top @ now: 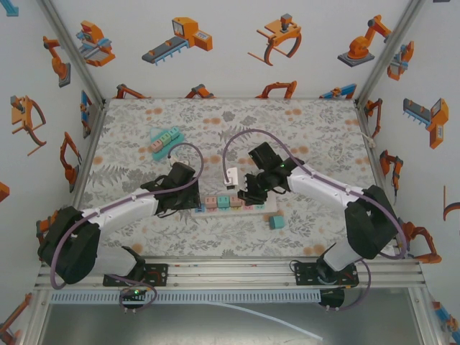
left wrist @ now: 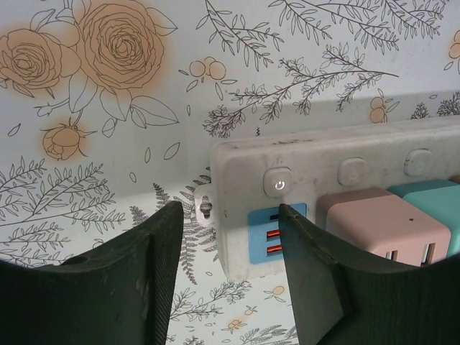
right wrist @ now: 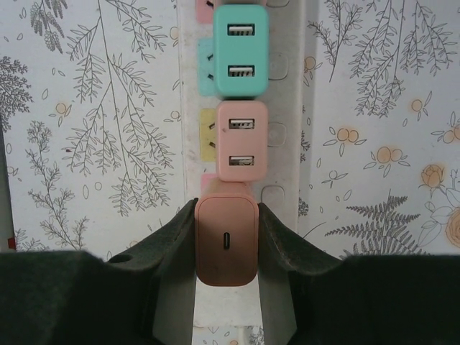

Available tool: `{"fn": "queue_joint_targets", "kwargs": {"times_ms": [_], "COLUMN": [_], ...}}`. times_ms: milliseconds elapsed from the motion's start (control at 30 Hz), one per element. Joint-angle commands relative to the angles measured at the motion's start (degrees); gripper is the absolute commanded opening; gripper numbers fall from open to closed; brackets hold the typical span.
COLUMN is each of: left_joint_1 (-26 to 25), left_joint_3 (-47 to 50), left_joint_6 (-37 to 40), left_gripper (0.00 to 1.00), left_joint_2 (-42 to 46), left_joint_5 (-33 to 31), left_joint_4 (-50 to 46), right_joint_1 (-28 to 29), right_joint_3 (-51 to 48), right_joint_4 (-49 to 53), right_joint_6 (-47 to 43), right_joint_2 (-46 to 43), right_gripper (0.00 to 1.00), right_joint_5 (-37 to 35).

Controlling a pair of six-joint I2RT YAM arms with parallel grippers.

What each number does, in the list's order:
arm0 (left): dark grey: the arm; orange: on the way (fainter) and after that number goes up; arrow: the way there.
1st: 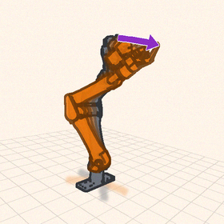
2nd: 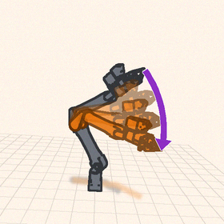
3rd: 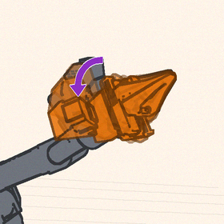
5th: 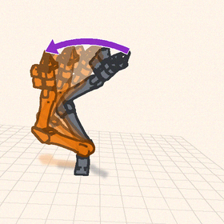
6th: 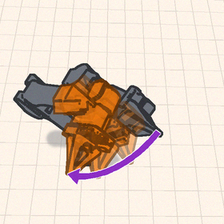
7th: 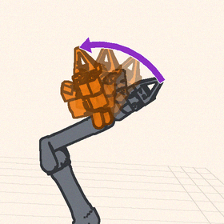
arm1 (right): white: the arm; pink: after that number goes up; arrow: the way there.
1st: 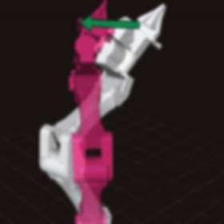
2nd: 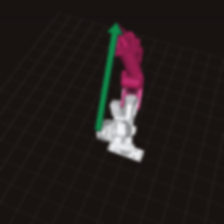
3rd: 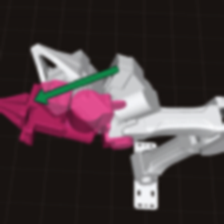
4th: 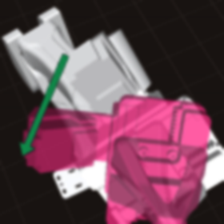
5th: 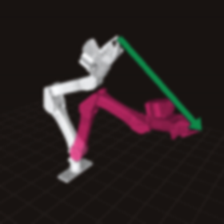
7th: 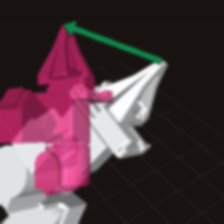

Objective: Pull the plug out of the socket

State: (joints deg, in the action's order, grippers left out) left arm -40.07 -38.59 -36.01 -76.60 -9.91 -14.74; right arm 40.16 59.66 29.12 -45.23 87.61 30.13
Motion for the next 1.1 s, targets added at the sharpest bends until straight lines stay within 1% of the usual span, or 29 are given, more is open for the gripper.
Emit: {"fn": "queue_joint_targets", "kwargs": {"times_ms": [0,67,133,233,300,367,433,500,533,633,700,733,767,800,867,933,1000,1067], "left_joint_1": [-0.45,-0.19,0.26,1.52,2.34,3.03,3.16,3.14,3.13,2.66,1.85,1.35,0.7,0.16,-0.99,-2.13,-3.57,-5.51], "left_joint_3": [3.39,2.54,1.28,-1.22,-3.12,-5.02,-6.73,-7.95,-8.08,-7.82,-8.15,-8.54,-8.85,-9.06,-9.07,-8.45,-7.38,-6.06], "left_joint_6": [2.17,2.26,2.71,3.94,5.13,6.56,8.39,11.13,12.55,18.76,24.28,26.65,29.0,30.84,34.73,37.49,39.5,43.26], "left_gripper": [0.54,0.54,0.57,0.62,0.69,0.72,0.73,0.76,0.78,0.87,0.94,0.98,1.0,0.97,0.97,0.97,0.97,0.97], "left_joint_2": [-1.68,0.54,2.75,5.71,7.92,10.07,12.82,16.46,18.35,24.17,26.91,27.98,28.92,29.55,30.75,31.44,31.87,32.36], "left_joint_5": [-1.89,-1.22,-0.41,0.97,1.53,1.96,2.63,6.05,8.56,17.82,25.56,28.6,31.3,33.14,37.27,38.88,38.78,38.91], "left_joint_4": [-7.69,-7.46,-7.08,-6.72,-7.02,-8.03,-9.27,-9.69,-9.5,-8.34,-9.0,-9.86,-10.73,-11.77,-13.32,-14.11,-14.17,-14.4], "right_joint_1": [1.76,1.76,1.78,1.76,1.76,1.76,1.78,1.72,1.76,1.83,1.93,2.01,2.18,2.33,2.8,3.17,3.72,4.43], "right_joint_3": [-0.02,-0.03,-0.13,-0.34,-0.76,-1.44,-3.1,-6.51,-8.37,-15.62,-20.14,-22.17,-24.32,-25.95,-29.58,-32.25,-34.39,-36.01], "right_joint_4": [-5.57,-6.19,-7.49,-9.94,-9.99,-8.39,-7.5,-7.75,-8.28,-9.94,-10.71,-11.1,-11.94,-12.96,-15.85,-18.84,-21.47,-24.9], "right_joint_6": [3.6,7.71,14.93,32.03,45.06,56.92,67.63,79.09,83.35,96.14,100.79,102.78,104.37,105.5,108.05,109.73,111.15,111.81], "right_joint_2": [-4.36,-6.4,-8.73,-12.76,-15.76,-18.9,-22.38,-26.34,-28.02,-33.04,-35.4,-36.36,-37.28,-37.78,-38.26,-37.78,-36.68,-35.01], "right_gripper": [0.0,0.0,0.0,0.0,0.0,0.0,0.0,0.0,0.0,0.0,0.0,0.0,0.0,0.0,0.0,0.0,0.0,0.0], "right_joint_5": [4.23,2.74,0.56,-6.6,-13.91,-19.75,-23.0,-25.26,-26.23,-29.47,-31.06,-32.02,-32.65,-33.04,-33.86,-33.76,-33.95,-34.04]}}
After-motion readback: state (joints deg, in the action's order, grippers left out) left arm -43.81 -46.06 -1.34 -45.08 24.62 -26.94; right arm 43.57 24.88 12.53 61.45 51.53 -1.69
